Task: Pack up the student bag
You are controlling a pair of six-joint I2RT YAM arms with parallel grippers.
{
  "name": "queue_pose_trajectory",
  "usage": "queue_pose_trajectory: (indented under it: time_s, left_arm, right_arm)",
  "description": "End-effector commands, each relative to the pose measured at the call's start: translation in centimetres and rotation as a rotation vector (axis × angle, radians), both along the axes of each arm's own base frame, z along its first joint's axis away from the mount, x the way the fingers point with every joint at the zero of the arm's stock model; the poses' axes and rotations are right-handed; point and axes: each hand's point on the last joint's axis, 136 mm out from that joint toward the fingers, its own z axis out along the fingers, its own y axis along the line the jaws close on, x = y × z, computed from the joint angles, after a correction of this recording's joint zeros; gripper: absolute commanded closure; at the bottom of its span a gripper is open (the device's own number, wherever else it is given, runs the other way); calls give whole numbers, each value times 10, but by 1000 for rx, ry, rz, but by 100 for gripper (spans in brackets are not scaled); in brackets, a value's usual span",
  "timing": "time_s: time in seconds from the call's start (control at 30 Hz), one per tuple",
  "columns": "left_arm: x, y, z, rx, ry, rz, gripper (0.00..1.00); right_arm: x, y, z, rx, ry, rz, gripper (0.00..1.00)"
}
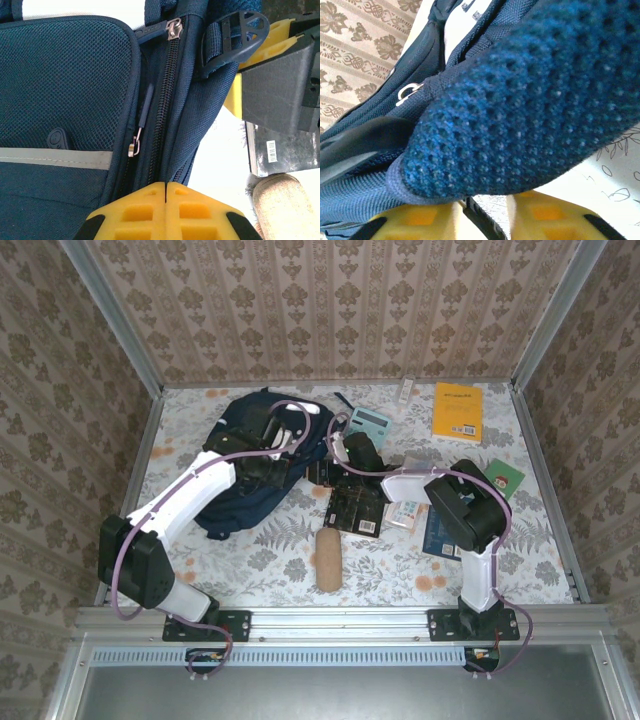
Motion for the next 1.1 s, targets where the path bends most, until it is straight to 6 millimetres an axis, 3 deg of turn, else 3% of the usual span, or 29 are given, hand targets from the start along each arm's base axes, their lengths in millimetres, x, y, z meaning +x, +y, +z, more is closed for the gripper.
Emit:
queue_pose_trajectory:
  time_s: [0.0,0.07,0.37,0.63,0.87,1.07]
  left_arm:
    - [12,-7,26,-59,-63,17,100]
    - [13,-8,25,-64,-60,18,100]
    - [15,-15,17,-92,-39,22,100]
    - [19,-29,9,-169,-5,40,100]
    - [28,-33,9,-253,10,87,100]
    - [41,-40,13,-347,36,135,100]
  right_arm:
    - [2,6,10,25,-31,16,84]
    - [1,2,13,9,-43,7,100]
    - [-14,-10,30,-67,-91,14,100]
    - [-43,16,56,-97,-158,120,100]
    - [-73,33,65,-130,-202,191,100]
    - [-83,38,66,-144,-246,194,100]
